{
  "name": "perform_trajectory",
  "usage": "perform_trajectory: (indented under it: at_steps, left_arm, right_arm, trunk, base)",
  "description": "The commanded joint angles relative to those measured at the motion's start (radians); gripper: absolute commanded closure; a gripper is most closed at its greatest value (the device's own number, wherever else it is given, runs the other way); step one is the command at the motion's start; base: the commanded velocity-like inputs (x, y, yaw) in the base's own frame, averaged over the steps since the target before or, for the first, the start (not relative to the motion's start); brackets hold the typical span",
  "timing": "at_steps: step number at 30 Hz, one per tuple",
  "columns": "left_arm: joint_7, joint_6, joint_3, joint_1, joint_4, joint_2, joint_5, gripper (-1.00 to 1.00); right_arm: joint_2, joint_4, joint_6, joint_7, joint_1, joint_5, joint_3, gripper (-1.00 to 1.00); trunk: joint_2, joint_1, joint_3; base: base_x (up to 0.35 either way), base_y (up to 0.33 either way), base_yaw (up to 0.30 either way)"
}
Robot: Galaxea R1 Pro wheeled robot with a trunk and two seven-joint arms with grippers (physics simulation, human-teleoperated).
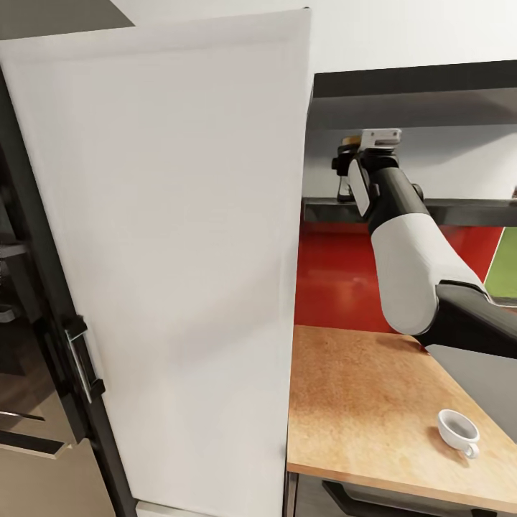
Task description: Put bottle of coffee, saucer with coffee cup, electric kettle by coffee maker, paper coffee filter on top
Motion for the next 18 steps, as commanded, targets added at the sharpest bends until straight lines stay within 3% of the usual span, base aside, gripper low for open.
perform_trajectory:
  at_steps: [1,18]
  left_arm:
    - [-0.011,0.001,0.008,0.001,-0.001,0.000,0.005,-1.00]
    - [-0.011,0.001,0.008,0.001,-0.001,0.000,0.005,-1.00]
  right_arm:
    - [0.002,0.000,0.003,0.002,0.000,-0.003,-0.006,1.00]
    - [0.002,0.001,0.003,0.002,0.000,-0.003,-0.007,1.00]
  trunk:
    - [0.000,0.000,0.000]
    - [0.000,0.000,0.011]
  base:
    - [0.000,0.000,0.000]
    - [0.000,0.000,0.000]
